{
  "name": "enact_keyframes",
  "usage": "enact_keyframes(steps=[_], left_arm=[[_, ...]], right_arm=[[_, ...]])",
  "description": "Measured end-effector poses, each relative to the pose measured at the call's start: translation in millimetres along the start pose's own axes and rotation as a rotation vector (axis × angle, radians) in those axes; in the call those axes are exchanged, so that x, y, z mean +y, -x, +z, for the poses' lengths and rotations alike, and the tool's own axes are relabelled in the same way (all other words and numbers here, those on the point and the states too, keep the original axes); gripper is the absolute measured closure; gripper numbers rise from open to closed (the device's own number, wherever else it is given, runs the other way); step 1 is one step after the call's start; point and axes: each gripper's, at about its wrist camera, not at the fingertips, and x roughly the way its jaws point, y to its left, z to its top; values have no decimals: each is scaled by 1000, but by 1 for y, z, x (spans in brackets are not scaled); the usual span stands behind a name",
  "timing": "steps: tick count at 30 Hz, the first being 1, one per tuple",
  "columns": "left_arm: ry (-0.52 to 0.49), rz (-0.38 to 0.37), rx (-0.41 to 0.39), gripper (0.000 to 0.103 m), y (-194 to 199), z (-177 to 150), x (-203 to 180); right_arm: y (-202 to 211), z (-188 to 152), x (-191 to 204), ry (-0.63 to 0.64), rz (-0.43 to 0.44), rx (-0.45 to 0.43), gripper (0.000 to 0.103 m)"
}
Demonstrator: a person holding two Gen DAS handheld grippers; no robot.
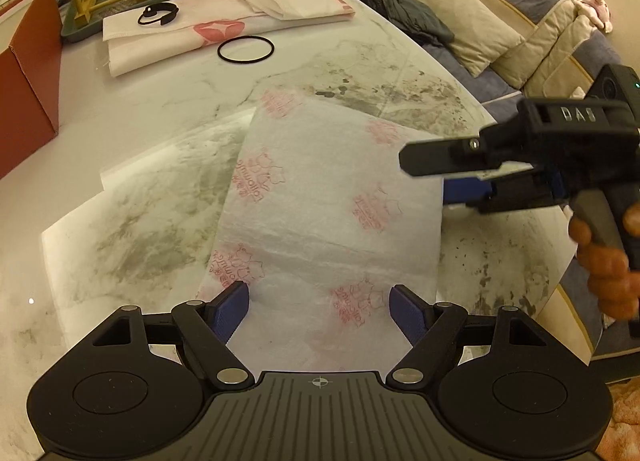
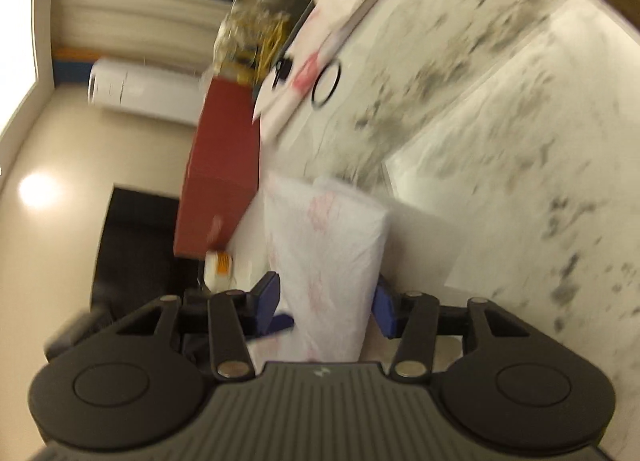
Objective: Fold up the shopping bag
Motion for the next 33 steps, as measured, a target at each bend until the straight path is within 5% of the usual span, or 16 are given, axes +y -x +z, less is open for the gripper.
enact_keyframes(steps=[3,8,14,17,20,23,25,26,28,29,33], left_arm=[[5,-16,0,26,0,1,3],[159,-157,-63,26,20,7,24],[511,-489,-148,26,16,13,54],[621,-484,-75,26,-19,9,59],[648,-492,-60,26,-32,2,59],[626,-507,-54,26,-36,2,58],[626,-513,-51,26,-38,2,58],[641,-516,-54,26,-38,2,59],[669,-520,-61,26,-39,2,61],[692,-524,-66,26,-39,1,64],[853,-571,-98,26,-46,-8,79]], right_arm=[[5,4,-1,27,-19,-1,103],[11,-4,8,126,-71,-11,103],[16,-11,9,134,-86,-19,103],[17,-16,3,103,-88,-17,103],[17,-16,0,96,-88,2,95],[20,-10,-3,88,-81,-6,63],[23,-4,-6,76,-70,-32,58],[22,0,-6,72,-69,-36,60],[18,8,-7,76,-67,-10,79],[15,9,-7,88,-72,9,98],[15,4,10,234,-138,33,102]])
